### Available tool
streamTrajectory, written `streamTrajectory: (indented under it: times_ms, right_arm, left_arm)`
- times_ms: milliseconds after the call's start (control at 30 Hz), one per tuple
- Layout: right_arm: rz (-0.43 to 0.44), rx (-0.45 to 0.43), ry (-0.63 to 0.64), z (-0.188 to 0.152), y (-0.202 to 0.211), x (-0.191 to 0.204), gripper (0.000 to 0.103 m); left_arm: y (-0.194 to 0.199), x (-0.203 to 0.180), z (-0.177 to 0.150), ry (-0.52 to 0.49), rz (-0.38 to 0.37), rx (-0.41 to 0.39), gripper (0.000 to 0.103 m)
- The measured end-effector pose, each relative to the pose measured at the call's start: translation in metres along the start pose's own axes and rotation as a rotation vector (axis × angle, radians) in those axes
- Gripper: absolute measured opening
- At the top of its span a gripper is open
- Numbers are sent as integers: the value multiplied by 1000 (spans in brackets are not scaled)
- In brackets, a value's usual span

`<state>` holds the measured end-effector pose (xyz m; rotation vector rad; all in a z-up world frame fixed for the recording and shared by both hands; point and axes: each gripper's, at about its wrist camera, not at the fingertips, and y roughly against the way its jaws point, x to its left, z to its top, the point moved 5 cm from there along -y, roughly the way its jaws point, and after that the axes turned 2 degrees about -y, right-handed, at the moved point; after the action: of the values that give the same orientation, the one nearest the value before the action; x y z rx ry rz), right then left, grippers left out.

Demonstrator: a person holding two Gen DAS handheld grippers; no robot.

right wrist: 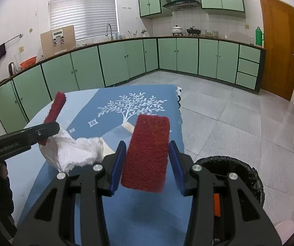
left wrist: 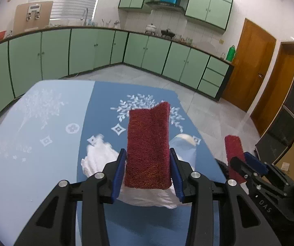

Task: Collect trash
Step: 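Grasp the other red pad with the left gripper and lift it, then grasp the white tissue with the left gripper and lift it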

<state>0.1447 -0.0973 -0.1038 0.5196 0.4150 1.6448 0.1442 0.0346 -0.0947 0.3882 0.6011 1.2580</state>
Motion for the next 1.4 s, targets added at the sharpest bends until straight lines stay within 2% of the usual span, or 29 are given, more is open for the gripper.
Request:
streamTrajectory:
  times_ms: [167,300,500,600,767,967,1033,1100,1200,1300,1367,1400]
  right_arm:
    - [-2,-9,-7,0,5,-2,41]
    - [-4,-14,-10,1,7,-5,41]
    - [-7,-14,-8,2,7,-4,41]
    - [-4,-8,-12,1,6,-5,41]
    - [0,-4,-4,0,5,-3,41]
    - [17,7,22,2,0,6,42]
    - [25,11,31,3,-2,10,42]
    - [28,15,38,2,-3,13,42]
    - [32,19,49,1,-5,19,42]
    - [34,29,53,1,-7,21,42]
    - [36,35,58,1,-9,22,42]
    - [38,37,58,1,-9,22,42]
  left_arm:
    - [5,-2,6,10,-20,-49,41]
    - [6,-6,9,-15,-3,-68,41]
    - [2,-8,4,-25,-13,-38,40]
    - [10,-4,7,-14,-10,-65,40]
    - [20,21,11,17,78,-92,40]
    - [14,61,5,57,235,-51,40]
    - [8,72,0,31,306,-31,40]
    - [0,80,-5,40,316,5,41]
    - [-7,87,-11,91,280,42,41]
    - [-8,86,-14,84,277,53,49]
    - [-5,85,-16,78,278,57,63]
    - [-3,85,-20,80,276,61,65]
